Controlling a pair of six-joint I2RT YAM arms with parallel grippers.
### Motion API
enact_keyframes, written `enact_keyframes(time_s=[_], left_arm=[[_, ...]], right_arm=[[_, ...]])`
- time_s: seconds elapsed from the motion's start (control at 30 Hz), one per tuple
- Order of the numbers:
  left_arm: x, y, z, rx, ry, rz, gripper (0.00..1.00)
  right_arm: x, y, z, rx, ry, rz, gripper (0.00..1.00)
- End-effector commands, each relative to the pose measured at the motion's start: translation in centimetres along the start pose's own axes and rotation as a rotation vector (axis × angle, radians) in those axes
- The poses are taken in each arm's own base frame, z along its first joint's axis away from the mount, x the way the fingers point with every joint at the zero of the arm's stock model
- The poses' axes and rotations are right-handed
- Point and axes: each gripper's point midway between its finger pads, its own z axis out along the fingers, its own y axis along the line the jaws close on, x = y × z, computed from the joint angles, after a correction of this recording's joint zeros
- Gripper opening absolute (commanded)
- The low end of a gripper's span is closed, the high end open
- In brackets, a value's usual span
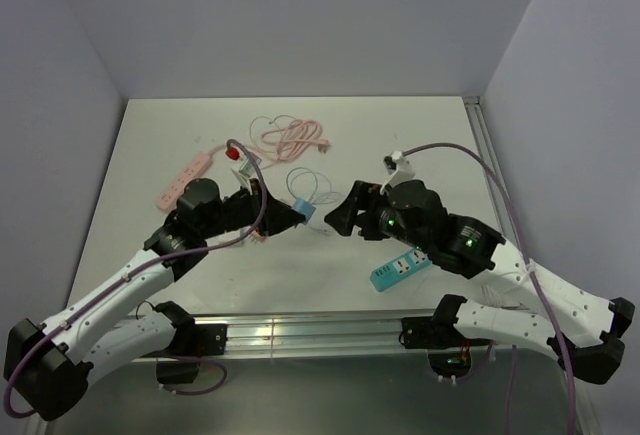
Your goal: Insert the plug
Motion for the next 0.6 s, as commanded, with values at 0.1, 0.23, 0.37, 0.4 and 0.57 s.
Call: enact_keyframes(time_s=[0.1, 0.23, 0.37, 0.4, 0.57], left_arm=[[-2.5, -2.3, -1.7, 0.086, -0.202, 0.330, 0.00], [-3.9, -4.2, -3.5, 0.120, -0.339, 0.491, 0.00], [-4.6, -4.7, -3.2, 0.113, -0.327, 0.537, 0.00], [-4.4, -4.5, -3.1, 0.109, -0.313, 0.533, 0.00], [-4.4, -4.9, -3.1, 0.110, -0.313, 0.551, 0.00]], right_arm=[[-4.6, 4.8, -2.6, -0.087, -0.007, 0.246, 0.82], [-5.8, 6.2, -2.1, -0.105, 0.052, 0.247, 0.76], [-4.9, 7.9, -1.1, -0.120, 0.196, 0.158, 0.73], [-5.1, 8.5, -0.6, -0.124, 0.217, 0.147, 0.73], [-4.2, 9.4, -0.4, -0.149, 0.290, 0.113, 0.73]])
